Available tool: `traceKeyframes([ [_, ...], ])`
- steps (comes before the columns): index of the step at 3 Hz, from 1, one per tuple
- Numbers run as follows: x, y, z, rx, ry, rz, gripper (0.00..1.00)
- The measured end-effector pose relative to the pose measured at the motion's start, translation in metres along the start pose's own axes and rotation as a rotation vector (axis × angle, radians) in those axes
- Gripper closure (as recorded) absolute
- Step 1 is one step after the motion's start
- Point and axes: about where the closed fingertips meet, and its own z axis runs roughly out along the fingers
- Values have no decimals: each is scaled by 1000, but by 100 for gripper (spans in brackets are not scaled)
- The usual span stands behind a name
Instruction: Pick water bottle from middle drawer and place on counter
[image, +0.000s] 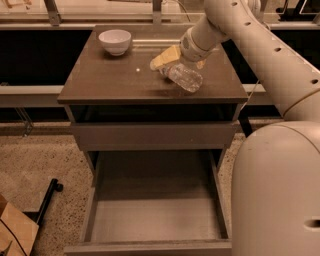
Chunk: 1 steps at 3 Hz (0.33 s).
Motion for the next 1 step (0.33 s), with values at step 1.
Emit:
traceKeyframes([
  [1,0,0,0,0,0,0,0],
])
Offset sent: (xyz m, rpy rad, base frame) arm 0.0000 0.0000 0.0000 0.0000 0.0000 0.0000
